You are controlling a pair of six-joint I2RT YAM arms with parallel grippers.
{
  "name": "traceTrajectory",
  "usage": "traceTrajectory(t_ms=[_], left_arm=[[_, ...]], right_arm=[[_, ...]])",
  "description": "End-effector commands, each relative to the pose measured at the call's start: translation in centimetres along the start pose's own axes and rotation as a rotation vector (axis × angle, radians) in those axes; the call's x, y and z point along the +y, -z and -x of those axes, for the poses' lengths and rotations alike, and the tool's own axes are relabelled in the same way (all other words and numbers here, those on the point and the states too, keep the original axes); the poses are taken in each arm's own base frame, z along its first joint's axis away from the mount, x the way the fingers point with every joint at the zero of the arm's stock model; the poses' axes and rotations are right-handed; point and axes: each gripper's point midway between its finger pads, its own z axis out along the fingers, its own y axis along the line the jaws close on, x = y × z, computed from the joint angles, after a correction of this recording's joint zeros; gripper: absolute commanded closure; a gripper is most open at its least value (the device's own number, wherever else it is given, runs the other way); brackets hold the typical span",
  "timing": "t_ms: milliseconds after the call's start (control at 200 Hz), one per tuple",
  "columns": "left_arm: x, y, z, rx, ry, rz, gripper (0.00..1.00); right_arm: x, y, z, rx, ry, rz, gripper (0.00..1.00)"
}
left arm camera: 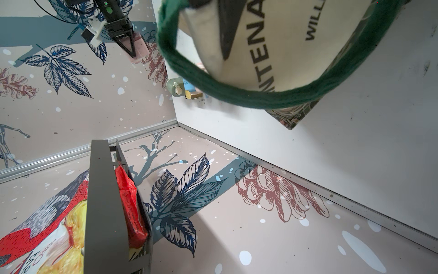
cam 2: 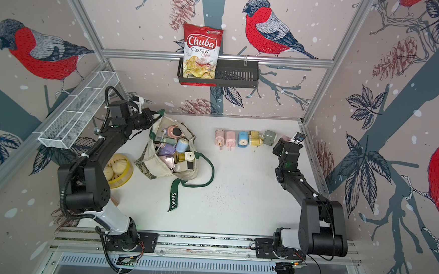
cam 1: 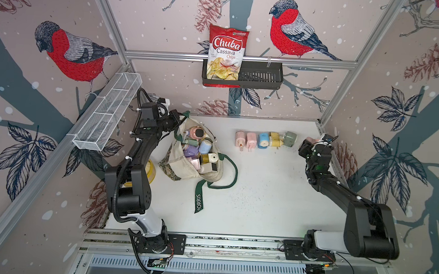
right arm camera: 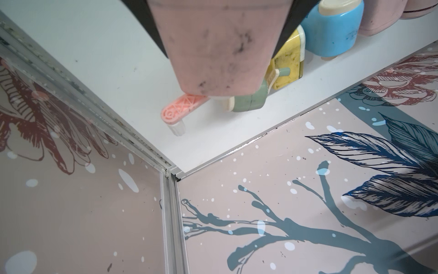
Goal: Take out the pencil sharpeners from the tote bags
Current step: Place the pencil sharpener at the center of the board.
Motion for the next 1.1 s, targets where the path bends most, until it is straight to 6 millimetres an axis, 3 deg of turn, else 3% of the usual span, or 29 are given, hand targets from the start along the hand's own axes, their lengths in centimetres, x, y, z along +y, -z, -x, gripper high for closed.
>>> traceTrajectory(t_ms=[0, 480, 816, 1096], left_arm=[[-4.1, 1.1, 2.9, -0.095, -0.145, -0.136, 1.00], [-3.8, 1.6, 3.4, -0.110, -0.136, -0.139, 1.00], [-3.4, 1.9, 3.7, -0.122, -0.124, -0.143, 1.00], [-3.3, 1.8, 3.7, -0.121, -0.118, -0.143, 1.00]], right_arm=[[-0.4, -1.6, 2.0, -0.077, -0.097, 0.002, 0.75], [-2.6, -9.4, -2.3, 0.081, -0.156, -0.098, 0.73], [-3.0, -12.2, -3.8, 0.227, -0.103, -0.141, 0.69], [-3.1, -13.0, -4.1, 0.258, 0.001, -0.144, 0.65]])
